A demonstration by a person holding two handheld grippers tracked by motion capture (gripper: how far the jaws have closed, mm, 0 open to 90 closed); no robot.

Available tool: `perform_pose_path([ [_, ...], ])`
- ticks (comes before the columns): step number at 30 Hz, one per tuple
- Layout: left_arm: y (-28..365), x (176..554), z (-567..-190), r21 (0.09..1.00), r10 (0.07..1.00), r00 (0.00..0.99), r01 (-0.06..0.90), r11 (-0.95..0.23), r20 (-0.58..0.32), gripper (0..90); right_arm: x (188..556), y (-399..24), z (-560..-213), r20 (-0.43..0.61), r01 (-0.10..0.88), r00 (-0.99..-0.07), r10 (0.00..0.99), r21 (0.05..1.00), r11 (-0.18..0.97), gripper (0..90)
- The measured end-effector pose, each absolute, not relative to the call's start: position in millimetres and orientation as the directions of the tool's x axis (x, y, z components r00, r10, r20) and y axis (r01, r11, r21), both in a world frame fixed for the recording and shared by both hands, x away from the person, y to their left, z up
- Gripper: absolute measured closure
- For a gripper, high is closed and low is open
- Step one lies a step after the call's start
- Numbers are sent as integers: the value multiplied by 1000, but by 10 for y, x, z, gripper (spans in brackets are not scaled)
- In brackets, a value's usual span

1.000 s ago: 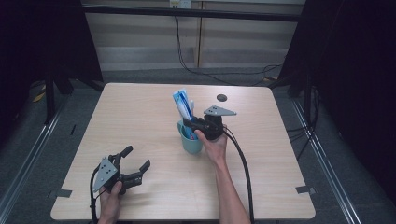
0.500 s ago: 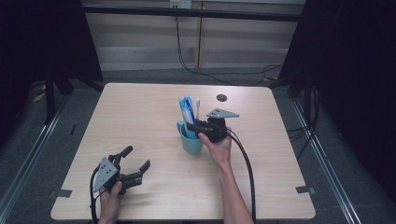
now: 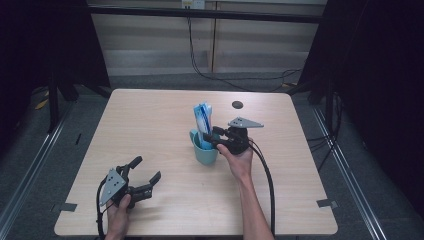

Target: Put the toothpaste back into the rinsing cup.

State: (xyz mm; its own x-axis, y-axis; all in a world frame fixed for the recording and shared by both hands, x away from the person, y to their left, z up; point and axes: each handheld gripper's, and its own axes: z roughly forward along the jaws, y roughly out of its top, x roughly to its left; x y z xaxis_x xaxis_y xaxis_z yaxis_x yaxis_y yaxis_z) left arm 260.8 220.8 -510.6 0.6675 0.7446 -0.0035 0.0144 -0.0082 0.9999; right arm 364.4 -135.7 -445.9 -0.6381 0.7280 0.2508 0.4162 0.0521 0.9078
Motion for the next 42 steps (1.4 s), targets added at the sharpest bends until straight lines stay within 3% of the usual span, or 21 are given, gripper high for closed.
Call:
perform_pose_path([
  [7,2208,2609,-5106,1000,744,668,14,-10,-2,158,3590,-1415,-4393,245,410,-628,739,911,46,354],
  [17,2207,2609,-5105,1000,745,667,14,-10,-2,158,3512,-1518,-4320,219,395,-604,766,918,49,281],
  [42,2207,2609,-5105,1000,744,668,15,-10,-2,159,3214,-1893,-4275,190,369,-534,824,929,25,207],
])
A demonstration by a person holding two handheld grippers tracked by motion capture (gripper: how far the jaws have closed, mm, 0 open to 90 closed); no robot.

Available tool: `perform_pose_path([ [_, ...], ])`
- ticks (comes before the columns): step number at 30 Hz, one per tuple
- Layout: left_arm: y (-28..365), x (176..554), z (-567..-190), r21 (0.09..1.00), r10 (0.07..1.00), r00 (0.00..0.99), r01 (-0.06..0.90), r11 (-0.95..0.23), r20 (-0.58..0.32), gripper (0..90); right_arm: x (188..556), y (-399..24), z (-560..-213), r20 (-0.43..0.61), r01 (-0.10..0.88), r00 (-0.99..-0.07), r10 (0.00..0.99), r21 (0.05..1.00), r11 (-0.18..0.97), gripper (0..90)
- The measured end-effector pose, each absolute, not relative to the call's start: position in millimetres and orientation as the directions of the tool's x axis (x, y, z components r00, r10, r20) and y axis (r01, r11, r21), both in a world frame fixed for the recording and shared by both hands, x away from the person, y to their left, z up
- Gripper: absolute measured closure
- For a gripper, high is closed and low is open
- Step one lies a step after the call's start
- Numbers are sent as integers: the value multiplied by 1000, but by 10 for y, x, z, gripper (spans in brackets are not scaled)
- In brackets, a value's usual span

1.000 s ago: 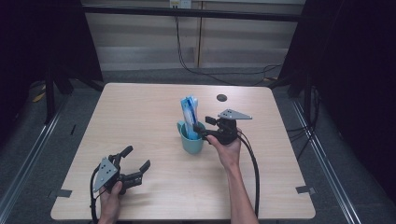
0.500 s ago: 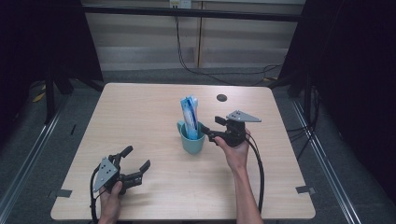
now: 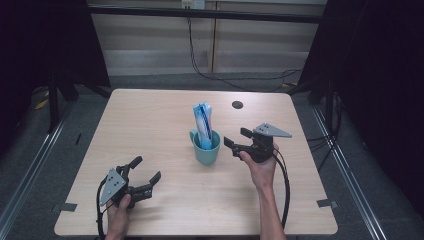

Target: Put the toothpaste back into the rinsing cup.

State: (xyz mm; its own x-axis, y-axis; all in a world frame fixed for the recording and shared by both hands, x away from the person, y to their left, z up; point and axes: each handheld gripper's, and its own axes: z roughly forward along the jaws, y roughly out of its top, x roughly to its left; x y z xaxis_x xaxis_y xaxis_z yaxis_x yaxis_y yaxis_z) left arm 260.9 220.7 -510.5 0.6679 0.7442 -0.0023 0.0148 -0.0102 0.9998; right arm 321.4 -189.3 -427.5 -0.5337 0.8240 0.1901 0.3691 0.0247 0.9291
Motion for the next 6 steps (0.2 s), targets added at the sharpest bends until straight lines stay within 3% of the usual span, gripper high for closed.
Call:
perform_pose_path([
  [6,2206,2609,-5105,1000,744,668,15,-10,-2,159,3126,-1990,-4262,172,365,-504,847,931,29,163],
])
